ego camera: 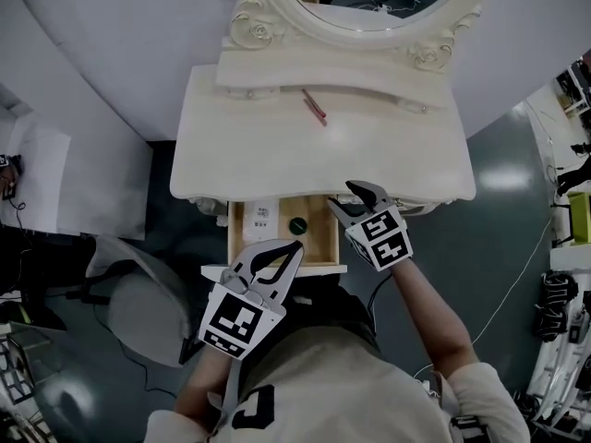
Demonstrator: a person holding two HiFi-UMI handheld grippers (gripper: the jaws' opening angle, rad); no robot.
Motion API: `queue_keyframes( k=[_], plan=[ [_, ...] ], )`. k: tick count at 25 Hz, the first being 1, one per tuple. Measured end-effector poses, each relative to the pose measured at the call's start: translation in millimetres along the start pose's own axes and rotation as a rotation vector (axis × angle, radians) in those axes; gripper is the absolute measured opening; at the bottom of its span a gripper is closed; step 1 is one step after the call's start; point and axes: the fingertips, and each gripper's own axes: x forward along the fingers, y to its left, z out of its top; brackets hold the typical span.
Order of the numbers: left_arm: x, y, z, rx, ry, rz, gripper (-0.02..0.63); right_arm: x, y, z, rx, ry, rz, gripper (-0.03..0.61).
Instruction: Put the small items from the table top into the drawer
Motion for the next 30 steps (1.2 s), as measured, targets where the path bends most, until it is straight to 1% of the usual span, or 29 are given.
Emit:
queue_keyframes(
  k=[5, 9, 16, 22, 30],
  plan=[
    [13.0, 4.8, 5.7, -0.004, 0.006, 0.010, 0.058, 11.2, -25.6, 4.8, 0.028, -0.017, 0.010, 0.209],
    [25.5, 10.7, 5.8, -0.025, 0.018, 0.052, 0.058, 27.2, -46.7, 6.0, 0.037, -0.019, 0.029, 0.209],
    [44.7, 21.1, -1.3, -0.078, 0.053, 0.111, 0.058, 69.7, -76.2, 10.5, 0.021, -0.006, 0.068, 0.204],
    [53.3, 32.7, 0.6, -0.109, 0.060, 0.151, 0.058, 105.5, -102.1, 15.5, -0.050, 0.027, 0.061, 0.202],
    [57.8, 52.6, -8.7, -0.154, 0.080, 0.180, 0.058, 152.1, -137.1, 18.3, -0.018, 0.072, 0.011, 0.194]
  ],
)
